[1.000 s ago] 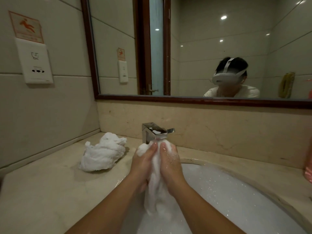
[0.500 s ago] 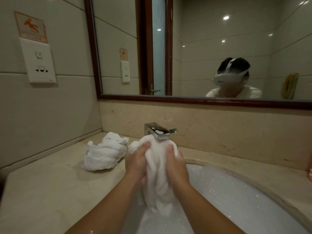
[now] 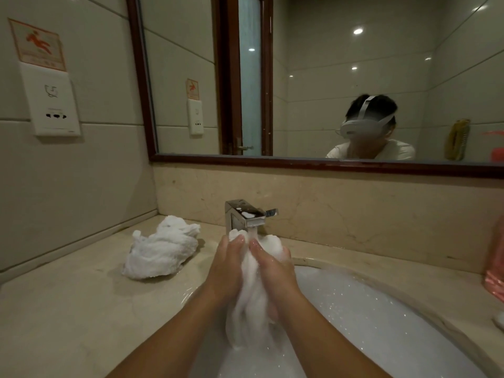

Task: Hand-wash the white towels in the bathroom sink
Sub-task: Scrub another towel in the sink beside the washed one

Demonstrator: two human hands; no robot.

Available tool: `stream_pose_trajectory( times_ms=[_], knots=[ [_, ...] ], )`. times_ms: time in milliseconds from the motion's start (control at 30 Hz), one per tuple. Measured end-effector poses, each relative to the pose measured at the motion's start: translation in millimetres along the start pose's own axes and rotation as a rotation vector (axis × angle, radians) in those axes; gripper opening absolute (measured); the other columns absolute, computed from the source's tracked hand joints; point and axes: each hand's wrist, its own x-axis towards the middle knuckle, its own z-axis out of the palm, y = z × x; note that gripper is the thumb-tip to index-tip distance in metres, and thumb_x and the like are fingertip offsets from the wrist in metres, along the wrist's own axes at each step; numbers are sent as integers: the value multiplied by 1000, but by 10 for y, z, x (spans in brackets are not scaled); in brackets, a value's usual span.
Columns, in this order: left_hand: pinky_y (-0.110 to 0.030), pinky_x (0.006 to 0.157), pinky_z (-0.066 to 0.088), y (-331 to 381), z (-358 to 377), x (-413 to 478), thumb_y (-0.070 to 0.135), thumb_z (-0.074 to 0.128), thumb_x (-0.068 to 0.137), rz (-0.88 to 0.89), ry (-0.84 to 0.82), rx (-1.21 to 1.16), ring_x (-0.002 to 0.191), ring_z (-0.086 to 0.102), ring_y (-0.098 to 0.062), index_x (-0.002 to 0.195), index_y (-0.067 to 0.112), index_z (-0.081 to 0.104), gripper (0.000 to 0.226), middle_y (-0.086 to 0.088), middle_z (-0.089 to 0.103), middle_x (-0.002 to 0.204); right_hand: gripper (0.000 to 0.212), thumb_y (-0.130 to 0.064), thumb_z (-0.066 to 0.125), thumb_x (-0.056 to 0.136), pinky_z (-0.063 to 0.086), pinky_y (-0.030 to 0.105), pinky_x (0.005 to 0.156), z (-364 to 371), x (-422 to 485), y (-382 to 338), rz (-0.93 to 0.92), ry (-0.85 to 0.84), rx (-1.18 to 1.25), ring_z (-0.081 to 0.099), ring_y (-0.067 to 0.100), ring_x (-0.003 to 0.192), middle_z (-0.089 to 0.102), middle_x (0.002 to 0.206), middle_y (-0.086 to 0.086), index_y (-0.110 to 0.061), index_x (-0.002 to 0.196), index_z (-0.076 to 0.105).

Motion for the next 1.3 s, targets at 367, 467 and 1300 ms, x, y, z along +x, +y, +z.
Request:
stream_pose_trajectory(
  times_ms=[367, 467, 1300],
  knots=[
    [-14, 90, 50, -31, 70, -54, 61, 74, 85, -5, 20, 128, 95, 62, 16, 111, 51, 57, 33, 31, 71, 103, 63, -35, 89, 82, 64, 47, 87, -20, 115, 46, -84, 95, 235, 72, 26, 102, 70, 121, 4, -30, 133, 52],
    [-19, 84, 57, -33, 107, -61, 50, 77, 86, 26, 60, 16, 93, 70, 7, 111, 40, 59, 33, 18, 74, 105, 52, -35, 86, 81, 65, 44, 81, -16, 118, 32, -84, 0, 301, 77, 28, 97, 78, 111, 7, -29, 128, 63],
    [-15, 65, 55, -106, -48, 86, 55, 69, 94, -56, 126, 1, 88, 75, -4, 113, 25, 74, 36, 6, 79, 101, 74, -58, 90, 61, 62, 50, 94, 71, 162, 35, 48, -92, 428, 77, 33, 103, 80, 111, 12, -23, 124, 75]
  ],
)
